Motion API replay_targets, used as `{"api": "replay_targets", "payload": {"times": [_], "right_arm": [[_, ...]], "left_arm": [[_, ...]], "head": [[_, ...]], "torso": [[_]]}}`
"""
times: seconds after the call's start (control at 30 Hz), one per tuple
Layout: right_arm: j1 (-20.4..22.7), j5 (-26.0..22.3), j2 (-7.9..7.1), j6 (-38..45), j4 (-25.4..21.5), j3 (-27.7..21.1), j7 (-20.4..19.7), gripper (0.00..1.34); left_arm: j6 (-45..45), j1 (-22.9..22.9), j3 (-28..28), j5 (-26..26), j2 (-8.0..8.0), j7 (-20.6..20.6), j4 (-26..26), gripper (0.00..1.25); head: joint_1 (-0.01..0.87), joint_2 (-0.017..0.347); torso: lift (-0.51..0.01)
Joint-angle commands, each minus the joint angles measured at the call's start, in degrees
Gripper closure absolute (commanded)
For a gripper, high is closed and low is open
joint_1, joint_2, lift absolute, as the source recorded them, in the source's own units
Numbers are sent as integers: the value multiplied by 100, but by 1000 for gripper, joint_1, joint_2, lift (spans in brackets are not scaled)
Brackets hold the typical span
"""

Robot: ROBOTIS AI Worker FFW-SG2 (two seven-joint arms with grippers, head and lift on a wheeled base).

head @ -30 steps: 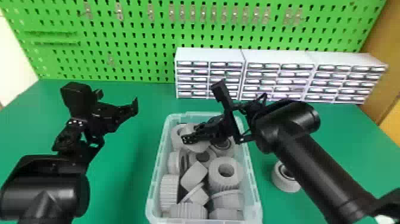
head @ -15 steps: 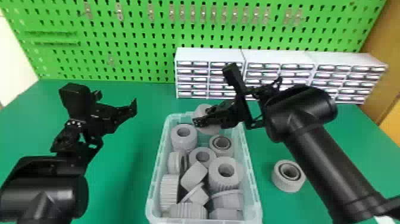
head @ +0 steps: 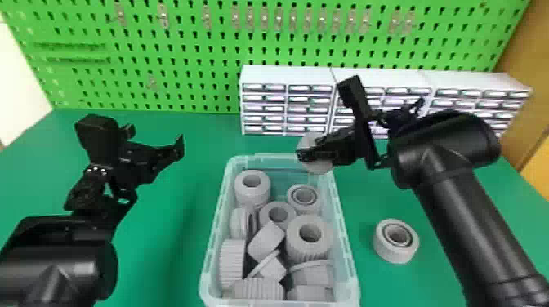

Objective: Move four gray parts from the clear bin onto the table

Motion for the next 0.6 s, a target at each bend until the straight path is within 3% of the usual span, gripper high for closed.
{"api": "replay_targets", "payload": {"times": [0.0, 0.57], "right_arm": [[93, 141, -31, 246, -110, -255, -40, 1023], [638, 1003, -136, 1063, -549, -1037, -233, 1023]], "left_arm": [[4, 0, 4, 1, 0, -21, -2, 125], [57, 26, 91, 27, 0, -136, -37, 125]], "head": [[678, 34], [678, 34]], "torso": [[-50], [-50]]}}
